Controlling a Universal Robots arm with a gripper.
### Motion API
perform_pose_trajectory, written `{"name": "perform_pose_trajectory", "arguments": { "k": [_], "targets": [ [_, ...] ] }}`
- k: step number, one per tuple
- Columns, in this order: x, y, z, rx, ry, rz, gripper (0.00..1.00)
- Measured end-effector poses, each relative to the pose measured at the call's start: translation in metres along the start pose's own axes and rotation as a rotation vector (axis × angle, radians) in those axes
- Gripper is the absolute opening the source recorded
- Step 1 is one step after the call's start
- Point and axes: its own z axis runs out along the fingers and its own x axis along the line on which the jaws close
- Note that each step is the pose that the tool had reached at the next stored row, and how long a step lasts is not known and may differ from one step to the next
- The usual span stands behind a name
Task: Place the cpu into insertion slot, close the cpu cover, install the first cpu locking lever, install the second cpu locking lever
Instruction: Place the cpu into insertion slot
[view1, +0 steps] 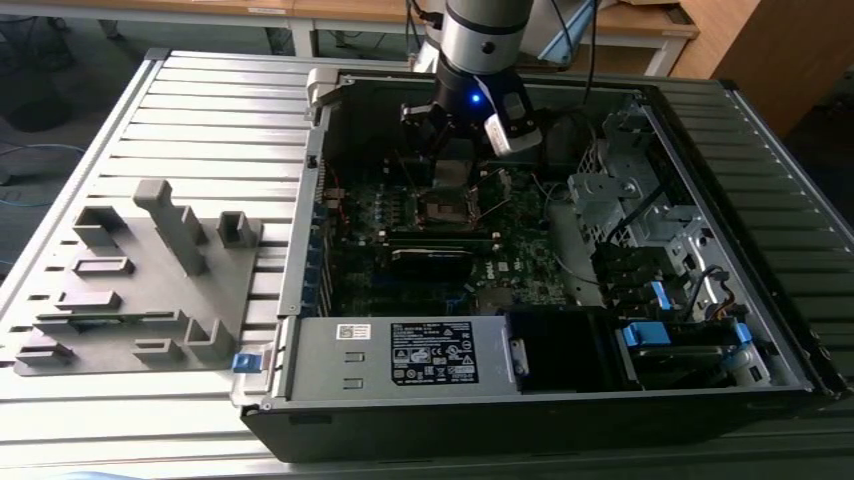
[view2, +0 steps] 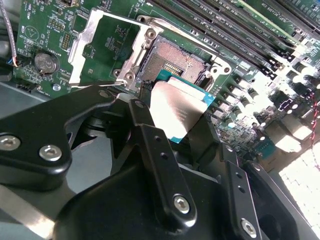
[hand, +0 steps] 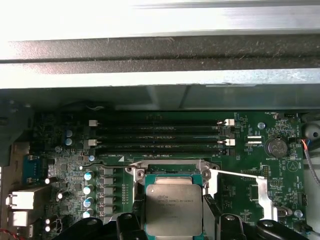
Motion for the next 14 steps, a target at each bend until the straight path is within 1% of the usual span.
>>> {"name": "perform_pose_trajectory", "arguments": {
  "k": [4,6,14],
  "targets": [
    [0.0,-0.0001,0.0008,0.0006,0.0003,0.0,0.54],
    [-0.0001,-0.0004,0.0039,0.0003,0.0001,0.0,0.54],
    [-0.0001,-0.0005,0.0055,0.0004,0.0002,0.0,0.54]
  ]
}}
